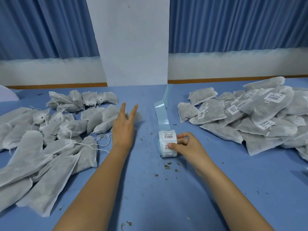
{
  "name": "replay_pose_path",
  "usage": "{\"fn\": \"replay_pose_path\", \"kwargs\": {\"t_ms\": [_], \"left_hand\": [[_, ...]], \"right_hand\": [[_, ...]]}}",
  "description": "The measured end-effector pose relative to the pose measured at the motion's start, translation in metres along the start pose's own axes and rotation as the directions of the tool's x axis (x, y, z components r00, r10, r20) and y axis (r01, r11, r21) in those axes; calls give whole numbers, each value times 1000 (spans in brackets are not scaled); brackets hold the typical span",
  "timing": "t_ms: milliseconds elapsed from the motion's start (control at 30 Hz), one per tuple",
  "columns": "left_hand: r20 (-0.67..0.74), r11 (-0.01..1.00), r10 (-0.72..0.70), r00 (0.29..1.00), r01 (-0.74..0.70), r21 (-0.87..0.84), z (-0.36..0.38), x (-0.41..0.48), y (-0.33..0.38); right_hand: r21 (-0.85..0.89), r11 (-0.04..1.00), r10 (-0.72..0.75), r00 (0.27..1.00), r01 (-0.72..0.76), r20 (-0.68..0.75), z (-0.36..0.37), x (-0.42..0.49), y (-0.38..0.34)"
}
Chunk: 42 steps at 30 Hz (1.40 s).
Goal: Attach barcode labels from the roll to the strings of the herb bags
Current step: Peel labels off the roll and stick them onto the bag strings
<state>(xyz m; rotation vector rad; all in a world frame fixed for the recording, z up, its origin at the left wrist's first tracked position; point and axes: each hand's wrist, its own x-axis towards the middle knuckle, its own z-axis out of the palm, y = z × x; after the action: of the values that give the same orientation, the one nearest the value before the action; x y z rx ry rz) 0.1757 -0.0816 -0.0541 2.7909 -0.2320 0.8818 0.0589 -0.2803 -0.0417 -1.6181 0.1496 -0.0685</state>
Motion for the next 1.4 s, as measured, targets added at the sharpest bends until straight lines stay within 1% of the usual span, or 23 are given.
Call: {"fn": "replay_pose_path", "kwargs": {"t_ms": [100, 167, 233, 267, 333, 400, 433, 500, 533, 667, 733, 800, 867, 933, 967, 1033, 1133, 1200, 1267, 1300, 1333, 1367, 1400], "left_hand": [[55, 996, 1, 998, -6, 89, -1, 2, 3], [77, 990, 0, 997, -10, 137, -2, -1, 6], [-73, 984, -143, 987, 134, -114, -12, -6, 12], [-144, 939, -232, 962, 183, -293, -20, -10, 17], [-164, 770, -298, 940, 136, -623, -40, -22, 25], [-100, 624, -189, 977, 41, -780, -59, -40, 30], [-60, 567, -118, 991, 18, -823, -66, -50, 31], [27, 472, -5, 1000, 26, -881, -75, -67, 34], [57, 444, 31, 998, 37, -895, -77, -73, 35], [95, 440, 75, 993, 53, -897, -76, -74, 30], [106, 423, 31, 994, 83, -902, -73, -73, 29], [157, 280, -118, 981, 184, -942, -72, -70, 33], [262, -10, -254, 931, 268, -963, -76, -65, 38], [337, -318, -287, 897, 243, -917, -81, -59, 37], [365, -426, -290, 885, 222, -877, -83, -57, 36], [410, -507, -319, 855, 212, -835, -87, -54, 33], [459, -489, -483, 746, 205, -848, -87, -48, 21], [464, -453, -599, 652, 202, -868, -84, -44, 9], [455, -358, -659, 599, 283, -890, -77, -43, 0], [424, -259, -674, 605, 344, -903, -74, -45, -1], [338, -73, -689, 641, 402, -913, -72, -48, 1], [189, 194, -677, 711, 420, -886, -71, -50, 3], [9, 461, -607, 795, 361, -810, -71, -53, 4]], "right_hand": [[-30, 999, 19, 1000, -19, 1, -1, -2, 0], [-64, 998, 23, 998, -26, -60, -2, -2, -2], [-95, 995, -49, 986, 34, -162, -2, -3, -7], [-129, 985, -138, 970, 113, -199, -3, -5, -11], [-177, 920, -376, 914, 349, -154, -4, -10, -20], [-155, 806, -576, 817, 572, 22, 0, -14, -31], [-135, 761, -623, 773, 635, 121, 4, -15, -35], [-134, 728, -623, 731, 672, 280, 18, -14, -42], [-148, 728, -609, 730, 670, 309, 25, -14, -43], [-249, 721, -623, 762, 647, 178, 41, -12, -35], [-247, 750, -610, 786, 614, 102, 41, -12, -30], [-164, 830, -535, 844, 533, 34, 41, -13, -28], [-104, 897, -424, 902, 430, 82, 43, -17, -27], [-139, 918, -339, 917, 372, 212, 52, -24, -23], [-170, 914, -316, 910, 368, 267, 58, -27, -21], [-202, 915, -271, 902, 349, 335, 69, -32, -19], [-181, 943, -186, 895, 278, 406, 71, -37, -20], [-273, 907, -198, 898, 319, 392, 63, -38, -23], [-341, 852, -268, 892, 396, 365, 56, -37, -27], [-359, 826, -309, 882, 434, 355, 53, -36, -28], [-380, 801, -347, 875, 464, 337, 51, -34, -28], [-407, 773, -383, 870, 486, 311, 50, -32, -27], [-440, 744, -418, 864, 503, 281, 48, -30, -26]]}}
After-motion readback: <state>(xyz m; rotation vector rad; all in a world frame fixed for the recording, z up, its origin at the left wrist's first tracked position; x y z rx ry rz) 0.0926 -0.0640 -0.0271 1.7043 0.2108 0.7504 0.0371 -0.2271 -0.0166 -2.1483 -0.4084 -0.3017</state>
